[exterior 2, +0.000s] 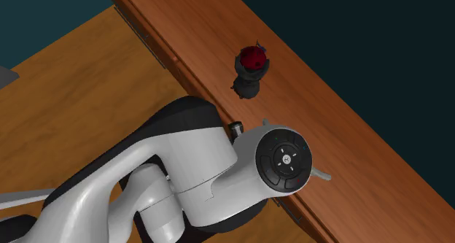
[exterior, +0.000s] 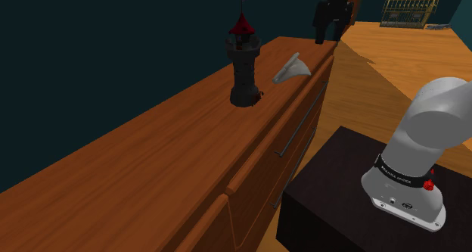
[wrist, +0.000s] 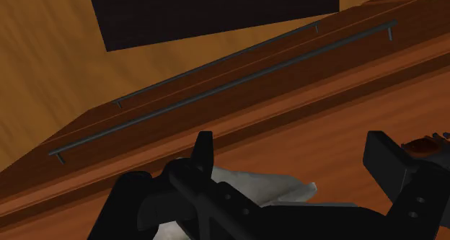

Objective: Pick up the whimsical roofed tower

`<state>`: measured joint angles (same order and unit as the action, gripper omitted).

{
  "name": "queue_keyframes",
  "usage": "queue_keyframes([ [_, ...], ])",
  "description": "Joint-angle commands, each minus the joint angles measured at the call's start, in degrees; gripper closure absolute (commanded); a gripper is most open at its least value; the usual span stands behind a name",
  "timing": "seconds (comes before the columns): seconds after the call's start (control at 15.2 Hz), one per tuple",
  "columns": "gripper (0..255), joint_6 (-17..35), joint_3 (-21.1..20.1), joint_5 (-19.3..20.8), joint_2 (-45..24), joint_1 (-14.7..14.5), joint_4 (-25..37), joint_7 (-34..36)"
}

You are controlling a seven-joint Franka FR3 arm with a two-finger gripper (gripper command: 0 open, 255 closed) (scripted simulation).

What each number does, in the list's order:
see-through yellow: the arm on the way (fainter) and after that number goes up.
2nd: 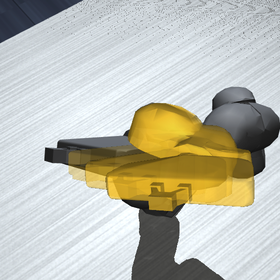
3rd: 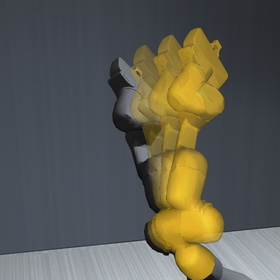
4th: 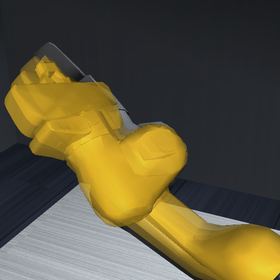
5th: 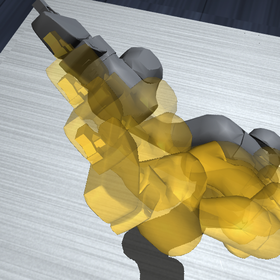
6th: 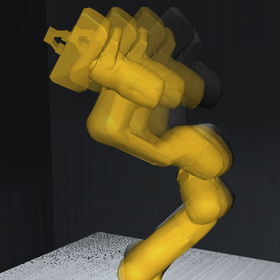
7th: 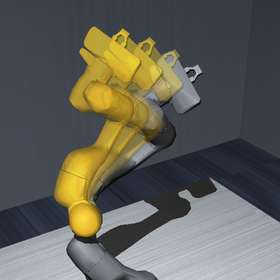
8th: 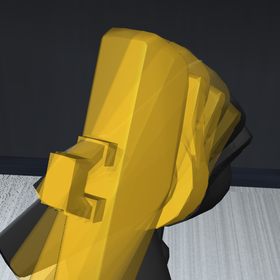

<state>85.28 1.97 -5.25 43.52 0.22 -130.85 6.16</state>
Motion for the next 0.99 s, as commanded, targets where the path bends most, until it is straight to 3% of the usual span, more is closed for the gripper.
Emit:
queue_keyframes([
  [0.0,0,0.0,0.0,0.0,0.0,0.0,0.0,0.0],
  [0.53,0,-4.8,-12.2,-7.5,-7.2,5.0,13.6,30.6],
  [0.92,0,-7.8,-20.7,-9.5,-17.5,9.5,28.7,54.2],
])
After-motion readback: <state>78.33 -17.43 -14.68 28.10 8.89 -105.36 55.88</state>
